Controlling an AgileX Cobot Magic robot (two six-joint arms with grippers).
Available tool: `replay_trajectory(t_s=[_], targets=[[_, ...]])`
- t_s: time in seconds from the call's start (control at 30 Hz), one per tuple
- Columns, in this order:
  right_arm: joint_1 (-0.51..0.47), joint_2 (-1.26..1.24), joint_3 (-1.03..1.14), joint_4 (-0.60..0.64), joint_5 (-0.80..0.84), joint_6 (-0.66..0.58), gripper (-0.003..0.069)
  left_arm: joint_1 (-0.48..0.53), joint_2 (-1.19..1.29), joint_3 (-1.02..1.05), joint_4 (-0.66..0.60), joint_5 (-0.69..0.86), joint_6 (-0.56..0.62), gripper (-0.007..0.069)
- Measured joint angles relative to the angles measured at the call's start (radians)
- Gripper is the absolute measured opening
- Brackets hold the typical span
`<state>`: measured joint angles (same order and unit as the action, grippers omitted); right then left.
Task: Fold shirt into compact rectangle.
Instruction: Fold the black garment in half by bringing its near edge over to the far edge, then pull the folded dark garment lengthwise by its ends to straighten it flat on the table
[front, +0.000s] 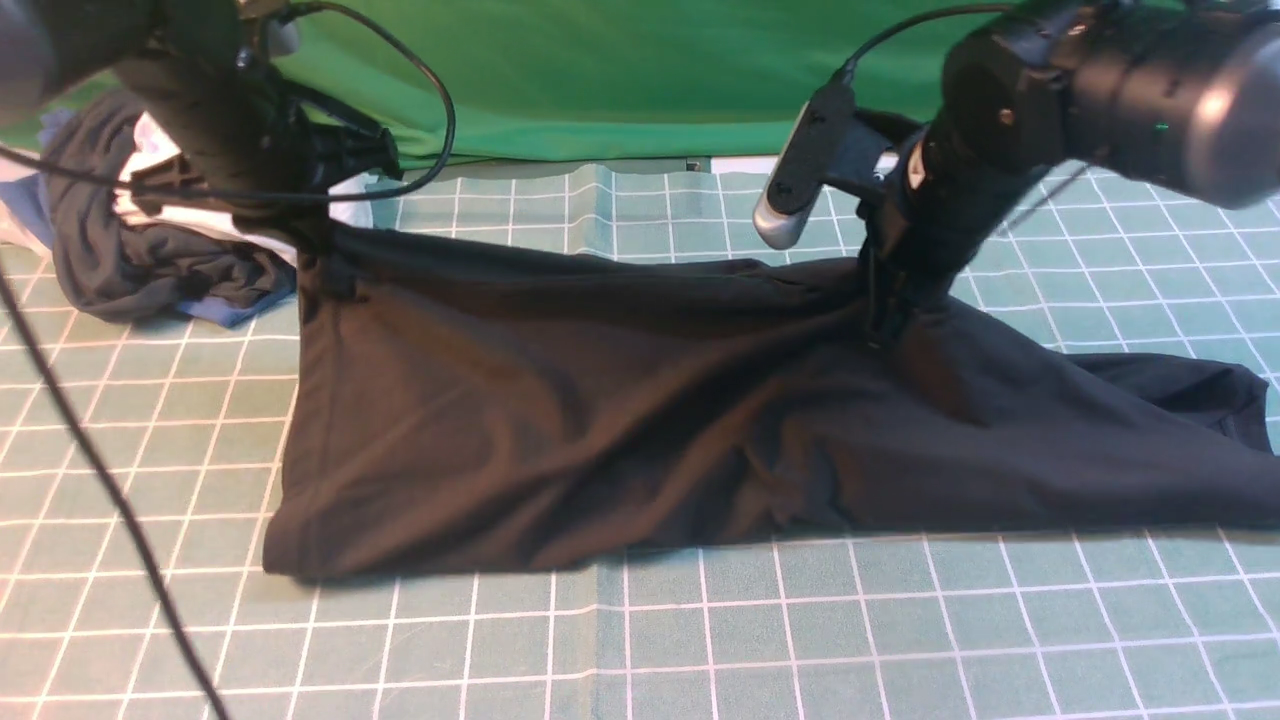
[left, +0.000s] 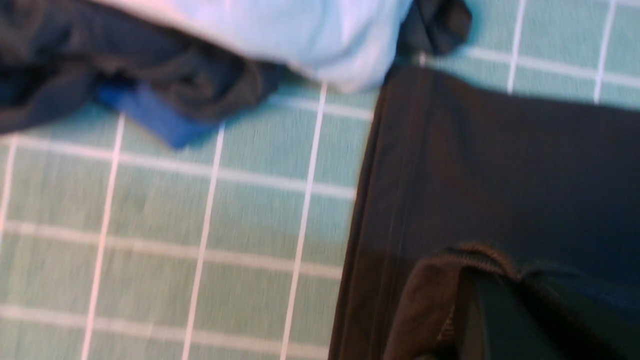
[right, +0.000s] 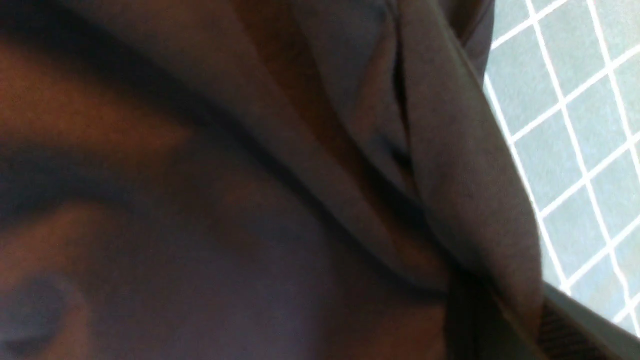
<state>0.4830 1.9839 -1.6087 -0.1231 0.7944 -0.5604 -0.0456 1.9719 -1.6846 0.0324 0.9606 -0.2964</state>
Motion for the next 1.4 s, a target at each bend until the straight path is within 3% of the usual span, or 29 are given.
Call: replay_trajectory(t_s=[0.4,0.5,0.63,0.7,0.83,0.97,1.03,1.1,1.13,1.23,1.4], targets=[[-0.022,0.188,-0.123,0.005,-0.112,0.006,0.0064,0.018,0.138,-0.117,0.010,-0.058,-0.015,0.0017],[-0.024,0.203,-0.124,0.005,-0.155,0.038,0.0131,0.018,0.148,-0.117,0.016,-0.088,-0.016,0.0050],[-0.024,0.206,-0.128,0.005,-0.206,0.093,0.0300,0.018,0.148,-0.120,0.033,-0.123,-0.016,0.0141],[-0.024,0.199,-0.141,0.005,-0.190,0.112,0.0387,0.018,0.146,-0.121,0.062,-0.125,-0.016,0.0222],[-0.024,0.166,-0.170,0.002,-0.100,0.147,0.0430,0.020,0.126,-0.121,0.113,-0.090,-0.016,0.0333],[-0.024,0.088,-0.206,-0.024,0.011,0.224,0.0351,0.021,0.070,-0.127,0.085,-0.035,0.025,0.0350],[-0.026,0.037,-0.211,-0.041,0.073,0.245,0.0196,0.018,0.024,-0.130,0.013,0.014,0.121,0.0277],[-0.034,-0.003,-0.213,-0.042,0.114,0.263,0.0097,0.010,-0.004,-0.130,-0.032,0.057,0.183,0.0192],[-0.045,-0.036,-0.213,-0.042,0.142,0.283,0.0043,-0.001,-0.022,-0.130,-0.047,0.096,0.225,0.0109],[-0.091,-0.093,-0.215,-0.040,0.227,0.306,0.0005,-0.038,-0.062,-0.121,-0.064,0.156,0.278,0.0028],[-0.193,-0.167,-0.193,0.001,0.386,0.316,-0.0005,-0.132,-0.152,0.010,-0.068,0.153,0.306,0.0010]])
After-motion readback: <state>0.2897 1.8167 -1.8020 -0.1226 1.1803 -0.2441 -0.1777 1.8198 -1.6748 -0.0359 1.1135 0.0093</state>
